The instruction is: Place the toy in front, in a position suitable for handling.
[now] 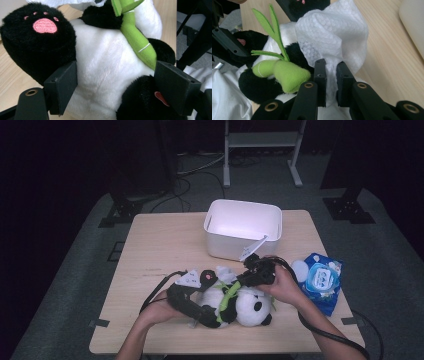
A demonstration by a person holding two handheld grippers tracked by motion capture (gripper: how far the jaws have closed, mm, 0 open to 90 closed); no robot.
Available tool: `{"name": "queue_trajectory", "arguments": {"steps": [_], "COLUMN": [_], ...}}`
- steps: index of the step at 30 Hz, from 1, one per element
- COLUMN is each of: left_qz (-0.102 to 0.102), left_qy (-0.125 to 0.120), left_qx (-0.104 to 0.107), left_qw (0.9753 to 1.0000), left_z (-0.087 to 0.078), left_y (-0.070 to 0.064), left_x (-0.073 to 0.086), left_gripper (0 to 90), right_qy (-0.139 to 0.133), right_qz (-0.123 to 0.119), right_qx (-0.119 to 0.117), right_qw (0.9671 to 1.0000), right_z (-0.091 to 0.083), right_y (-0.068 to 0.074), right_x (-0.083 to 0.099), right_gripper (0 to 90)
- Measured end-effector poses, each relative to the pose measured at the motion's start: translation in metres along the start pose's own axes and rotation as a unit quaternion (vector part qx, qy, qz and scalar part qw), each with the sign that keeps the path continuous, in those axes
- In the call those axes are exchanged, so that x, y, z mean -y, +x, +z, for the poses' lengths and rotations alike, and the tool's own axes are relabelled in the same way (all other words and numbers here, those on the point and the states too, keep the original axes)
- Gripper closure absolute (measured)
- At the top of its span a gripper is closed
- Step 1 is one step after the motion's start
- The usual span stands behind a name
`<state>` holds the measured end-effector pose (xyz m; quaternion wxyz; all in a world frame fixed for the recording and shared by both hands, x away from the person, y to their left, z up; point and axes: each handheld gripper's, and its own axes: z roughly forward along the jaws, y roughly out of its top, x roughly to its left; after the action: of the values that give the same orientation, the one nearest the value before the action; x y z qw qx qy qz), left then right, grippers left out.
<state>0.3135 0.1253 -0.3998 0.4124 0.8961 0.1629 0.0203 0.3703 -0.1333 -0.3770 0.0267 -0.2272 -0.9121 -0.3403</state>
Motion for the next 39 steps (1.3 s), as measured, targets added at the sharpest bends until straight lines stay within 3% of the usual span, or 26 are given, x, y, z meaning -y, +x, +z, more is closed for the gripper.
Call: {"name": "queue_trajectory", "arguments": {"steps": [6, 15, 21, 27, 31, 34, 39], "left_qz": [-0.004, -0.002, -0.002, -0.003, -0.004, -0.003, -0.007], "left_qy": [-0.004, 0.000, 0.002, 0.003, 0.003, 0.001, -0.001], "left_qx": [0.008, 0.003, 0.003, 0.002, 0.003, 0.009, 0.019], "left_qw": [0.9999, 1.0000, 1.0000, 1.0000, 1.0000, 1.0000, 0.9998], "left_z": [-0.001, 0.001, 0.001, 0.002, 0.002, -0.001, -0.009], "left_y": [0.001, -0.001, -0.001, 0.000, 0.000, 0.001, 0.003], "left_x": [0.001, 0.001, 0.001, 0.002, 0.002, 0.001, 0.003], "left_gripper": [18.4, 18.2, 18.0, 18.0, 18.0, 18.0, 14.7], "right_qy": [-0.008, 0.001, 0.013, 0.008, 0.011, 0.031, 0.018], "right_qz": [-0.002, -0.024, -0.042, -0.053, -0.048, -0.042, -0.037], "right_qx": [-0.003, -0.001, -0.009, -0.019, -0.024, -0.023, -0.032], "right_qw": [1.0000, 0.9997, 0.9990, 0.9984, 0.9985, 0.9984, 0.9986], "right_z": [-0.004, -0.005, 0.008, 0.017, 0.020, 0.024, 0.022], "right_y": [0.000, 0.004, 0.015, 0.024, 0.023, 0.020, 0.019], "right_x": [0.001, -0.024, -0.046, -0.061, -0.058, -0.048, -0.040], "right_gripper": [80.3, 80.3, 80.3, 80.3, 80.3, 80.2, 80.0]}}
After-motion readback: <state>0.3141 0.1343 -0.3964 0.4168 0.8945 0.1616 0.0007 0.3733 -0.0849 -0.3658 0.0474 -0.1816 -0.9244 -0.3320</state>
